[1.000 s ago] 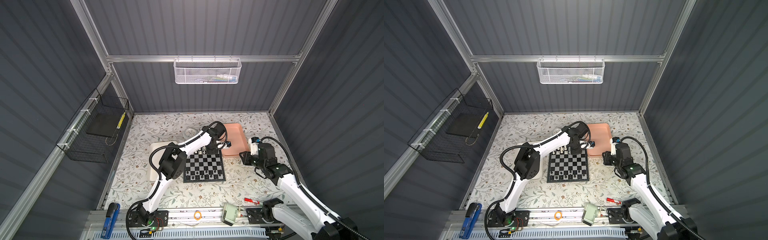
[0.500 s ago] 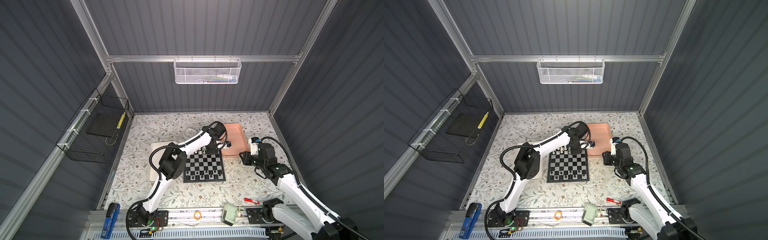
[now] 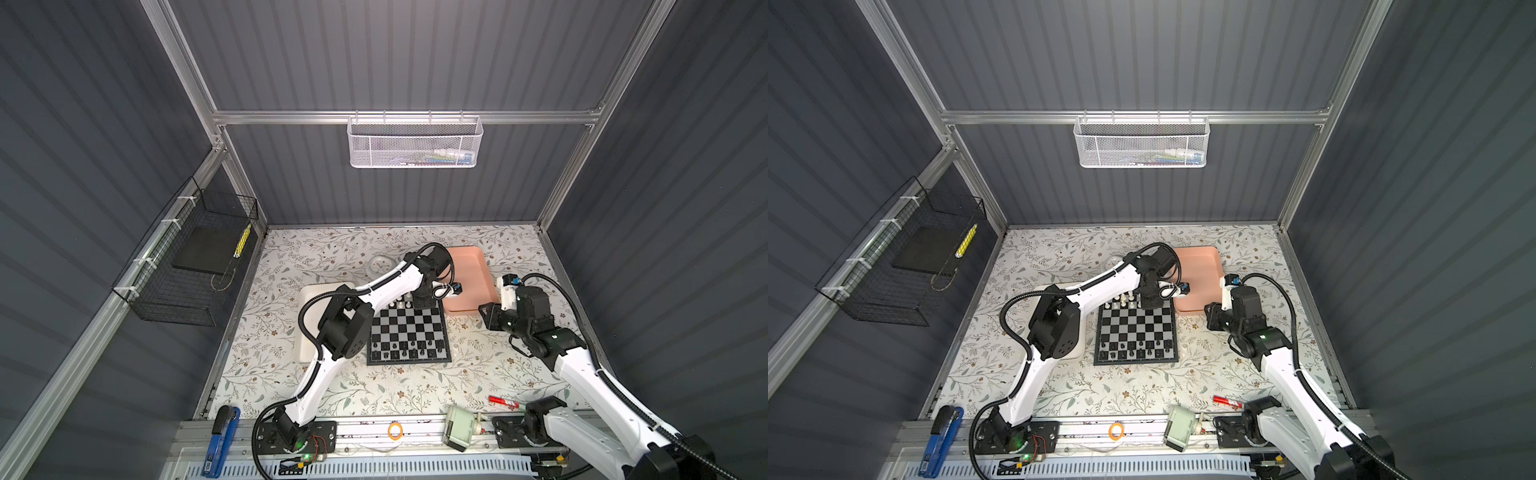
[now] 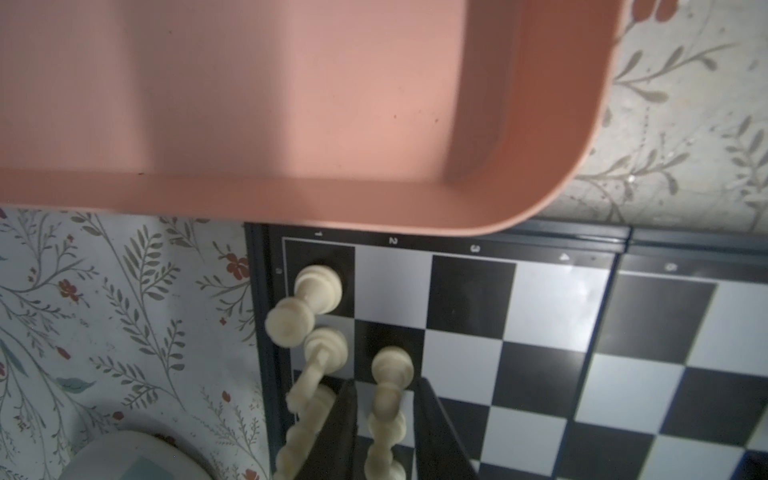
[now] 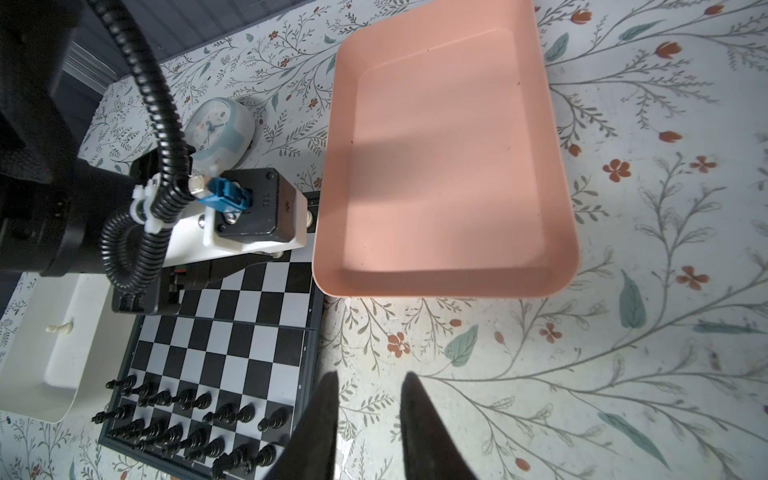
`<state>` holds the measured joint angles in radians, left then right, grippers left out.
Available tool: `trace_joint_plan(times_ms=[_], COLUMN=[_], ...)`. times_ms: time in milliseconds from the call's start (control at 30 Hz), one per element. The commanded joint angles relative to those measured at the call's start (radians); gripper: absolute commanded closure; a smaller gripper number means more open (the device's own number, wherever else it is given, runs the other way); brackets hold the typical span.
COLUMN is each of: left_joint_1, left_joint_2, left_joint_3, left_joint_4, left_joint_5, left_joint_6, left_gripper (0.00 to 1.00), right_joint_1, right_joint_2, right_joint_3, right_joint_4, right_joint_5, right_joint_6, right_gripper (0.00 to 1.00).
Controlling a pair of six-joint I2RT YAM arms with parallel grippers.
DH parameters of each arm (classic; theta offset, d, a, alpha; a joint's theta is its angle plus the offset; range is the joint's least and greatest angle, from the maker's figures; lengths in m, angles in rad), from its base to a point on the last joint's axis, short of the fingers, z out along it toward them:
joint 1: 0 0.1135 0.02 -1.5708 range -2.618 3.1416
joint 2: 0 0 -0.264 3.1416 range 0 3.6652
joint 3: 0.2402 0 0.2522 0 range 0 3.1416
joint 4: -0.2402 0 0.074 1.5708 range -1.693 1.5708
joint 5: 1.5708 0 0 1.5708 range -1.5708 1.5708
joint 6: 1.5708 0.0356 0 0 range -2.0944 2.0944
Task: Set up the chess pieces on the board
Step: 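Lower the white pawn onto the far-row square beside placed pawns, open left gripper, then raise the open left gripper and move it back over the white tray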
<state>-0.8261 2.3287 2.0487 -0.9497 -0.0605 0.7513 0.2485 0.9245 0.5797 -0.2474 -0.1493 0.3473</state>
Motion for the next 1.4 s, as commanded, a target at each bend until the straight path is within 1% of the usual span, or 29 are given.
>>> trace_joint_plan(times_ms=[0,800,1033,1133,1233,1367], left_joint_1=[-0.005,-0.005,-0.004,-0.004,0.012,0.081], left_joint_2=[-0.035,-0.082,-0.14,-0.189,-0.263,-0.371], left_joint_3=[0.008,0.003,-0.01,-0.055,-0.149,-0.271], left_joint_4=[-0.023,-0.058,-0.136,-0.159,-0.156,-0.159], left_joint_5=[-0.001,0.008,0.022,0.01,-0.003,0.008], left_joint_6=[0.019,0.021,0.015,0.015,0.017,0.002], left_gripper=[0.73,0.7,0.7,0.7,0.7,0.68], right_joint_1=[-0.006,-0.009,-0.009,-0.009,-0.009,-0.009], right_joint_2=[0.001,-0.018,-0.016,-0.012,0.0,0.03], right_joint_3=[-0.007,0.004,0.01,0.013,0.014,0.016], right_joint_4=[0.007,-0.004,-0.005,-0.006,0.003,0.025], right_joint_5=[0.006,0.007,0.003,0.003,0.0,-0.011], right_joint_6=[-0.014,-0.014,-0.012,-0.014,-0.016,-0.018], right_gripper=[0.71,0.71,0.71,0.71,0.71,0.71])
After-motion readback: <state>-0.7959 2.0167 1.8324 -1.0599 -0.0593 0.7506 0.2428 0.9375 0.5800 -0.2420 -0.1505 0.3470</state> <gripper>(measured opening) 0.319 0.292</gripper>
